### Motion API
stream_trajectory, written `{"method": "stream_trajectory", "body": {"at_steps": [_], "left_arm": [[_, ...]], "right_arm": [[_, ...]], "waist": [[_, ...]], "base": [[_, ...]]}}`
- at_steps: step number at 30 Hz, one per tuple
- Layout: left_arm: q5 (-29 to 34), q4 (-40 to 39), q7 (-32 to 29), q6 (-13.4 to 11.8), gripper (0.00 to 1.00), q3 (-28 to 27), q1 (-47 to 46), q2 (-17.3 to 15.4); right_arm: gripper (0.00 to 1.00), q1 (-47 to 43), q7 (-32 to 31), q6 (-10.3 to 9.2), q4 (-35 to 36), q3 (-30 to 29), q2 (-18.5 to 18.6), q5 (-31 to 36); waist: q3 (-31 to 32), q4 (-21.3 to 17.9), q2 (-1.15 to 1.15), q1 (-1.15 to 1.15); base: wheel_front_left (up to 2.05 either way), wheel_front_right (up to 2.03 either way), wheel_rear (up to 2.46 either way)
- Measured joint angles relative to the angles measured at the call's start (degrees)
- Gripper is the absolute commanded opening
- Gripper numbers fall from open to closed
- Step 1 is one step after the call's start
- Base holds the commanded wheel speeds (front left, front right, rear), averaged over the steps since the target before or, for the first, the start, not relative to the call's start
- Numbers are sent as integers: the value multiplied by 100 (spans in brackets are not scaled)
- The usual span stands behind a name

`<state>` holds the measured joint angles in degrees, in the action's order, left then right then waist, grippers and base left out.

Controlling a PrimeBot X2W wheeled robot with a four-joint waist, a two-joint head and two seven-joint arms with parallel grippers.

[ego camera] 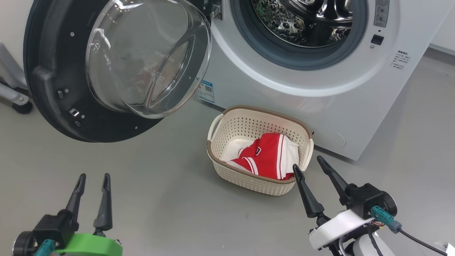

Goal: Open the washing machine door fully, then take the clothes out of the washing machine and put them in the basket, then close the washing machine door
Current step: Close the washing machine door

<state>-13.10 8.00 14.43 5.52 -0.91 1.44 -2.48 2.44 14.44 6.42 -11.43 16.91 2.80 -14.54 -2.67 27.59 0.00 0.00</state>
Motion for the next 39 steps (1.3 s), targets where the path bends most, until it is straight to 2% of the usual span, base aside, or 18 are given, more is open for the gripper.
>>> {"method": "stream_trajectory", "body": {"at_steps": [1,10,16,17,18,22,30,39], "left_arm": [[-1,-24,0,0,0,-27,-1,1],[-179,-345,1,-27,0,-421,-86,0],[-193,-613,1,-27,0,-749,-477,-257],[-190,-708,1,-27,0,-898,-656,-449],[-190,-708,1,-27,0,-898,-656,-449],[-190,-831,2,-26,0,-1202,-1067,-855],[-377,-575,-37,16,0,-2001,-1959,-1949],[-1702,565,-627,31,0,-2891,-3119,-2263]], "right_arm": [[100,5,0,0,3,11,0,3],[100,189,-1,0,60,152,34,119],[100,315,-80,0,121,174,146,227],[100,403,-133,0,148,199,197,319],[100,403,-133,0,148,199,197,319],[100,577,-213,1,215,259,314,422],[100,867,-363,1,342,267,471,483],[100,1124,-389,7,324,389,489,515]], "waist": [[-36,6,0,0],[-452,18,0,0],[-754,-8,0,0],[-884,-24,0,0],[-884,-24,0,0],[-1158,-68,0,0],[-1689,-186,0,0],[-2138,-442,0,0]], "base": [[0,0,0],[0,0,0],[0,0,0],[0,0,0],[0,0,0],[0,0,0],[0,0,0],[0,0,0]]}}
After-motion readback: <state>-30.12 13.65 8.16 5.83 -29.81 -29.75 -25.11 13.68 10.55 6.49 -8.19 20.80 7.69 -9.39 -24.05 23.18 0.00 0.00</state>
